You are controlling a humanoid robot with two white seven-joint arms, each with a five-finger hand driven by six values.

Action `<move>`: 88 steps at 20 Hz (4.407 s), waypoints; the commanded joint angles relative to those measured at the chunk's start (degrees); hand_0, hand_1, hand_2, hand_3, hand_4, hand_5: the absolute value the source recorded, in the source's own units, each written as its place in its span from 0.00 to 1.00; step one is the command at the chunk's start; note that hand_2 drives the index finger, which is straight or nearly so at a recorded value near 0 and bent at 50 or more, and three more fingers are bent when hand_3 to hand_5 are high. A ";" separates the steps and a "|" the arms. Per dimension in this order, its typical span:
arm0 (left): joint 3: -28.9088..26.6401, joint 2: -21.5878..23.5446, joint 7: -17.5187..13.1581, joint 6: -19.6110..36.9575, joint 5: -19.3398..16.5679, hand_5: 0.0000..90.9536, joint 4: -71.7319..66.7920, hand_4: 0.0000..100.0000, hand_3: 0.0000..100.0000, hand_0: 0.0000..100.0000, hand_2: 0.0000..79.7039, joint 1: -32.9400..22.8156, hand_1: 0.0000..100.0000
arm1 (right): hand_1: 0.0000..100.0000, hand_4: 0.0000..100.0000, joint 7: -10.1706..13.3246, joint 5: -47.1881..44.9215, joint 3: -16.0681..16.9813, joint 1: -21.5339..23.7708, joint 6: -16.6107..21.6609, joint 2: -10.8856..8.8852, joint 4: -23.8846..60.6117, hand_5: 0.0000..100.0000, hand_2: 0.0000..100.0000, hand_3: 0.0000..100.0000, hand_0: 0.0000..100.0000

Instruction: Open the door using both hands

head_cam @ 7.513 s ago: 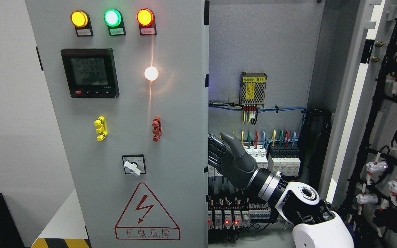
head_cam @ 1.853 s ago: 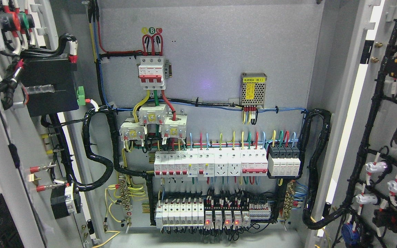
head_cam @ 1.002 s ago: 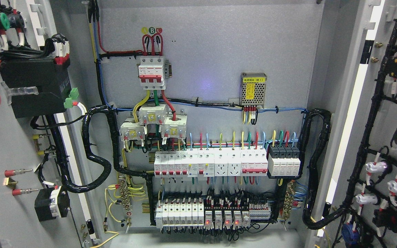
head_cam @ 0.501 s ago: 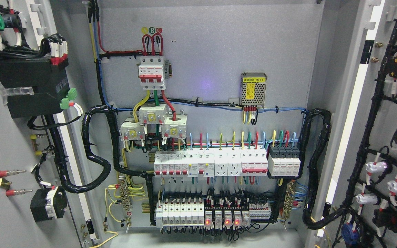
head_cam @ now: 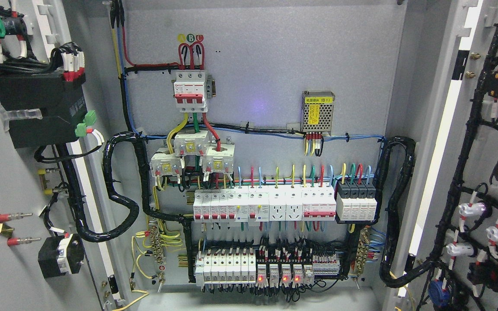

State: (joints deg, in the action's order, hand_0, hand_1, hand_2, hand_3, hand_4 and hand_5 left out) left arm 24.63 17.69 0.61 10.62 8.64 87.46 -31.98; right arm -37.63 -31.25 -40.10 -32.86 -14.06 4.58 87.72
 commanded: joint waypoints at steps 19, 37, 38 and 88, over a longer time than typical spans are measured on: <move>0.77 1.47 0.01 2.38 0.32 0.00 21.70 0.00 0.00 0.00 0.00 2.10 0.00 | 0.00 0.00 17.24 0.31 12.85 19.93 1.50 -16.71 25.48 0.00 0.00 0.00 0.19; -0.02 1.12 0.10 5.55 0.41 0.00 29.53 0.00 0.00 0.00 0.00 6.05 0.00 | 0.00 0.00 20.39 0.23 27.17 36.54 12.47 -20.92 31.73 0.00 0.00 0.00 0.19; -0.02 1.29 0.10 5.82 0.41 0.00 29.79 0.00 0.00 0.00 0.00 6.75 0.00 | 0.00 0.00 21.19 0.23 27.70 37.33 13.27 -21.01 31.73 0.00 0.00 0.00 0.19; -15.57 -6.61 0.36 15.49 6.47 0.00 32.52 0.00 0.00 0.00 0.00 16.95 0.00 | 0.00 0.00 21.28 2.86 48.00 54.74 44.12 -25.85 31.90 0.00 0.00 0.00 0.19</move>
State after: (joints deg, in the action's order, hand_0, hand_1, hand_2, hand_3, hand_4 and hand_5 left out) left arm 13.38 11.19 0.92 26.11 13.21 119.82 -16.51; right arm -16.26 -25.23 3.60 20.45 29.94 -20.96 119.48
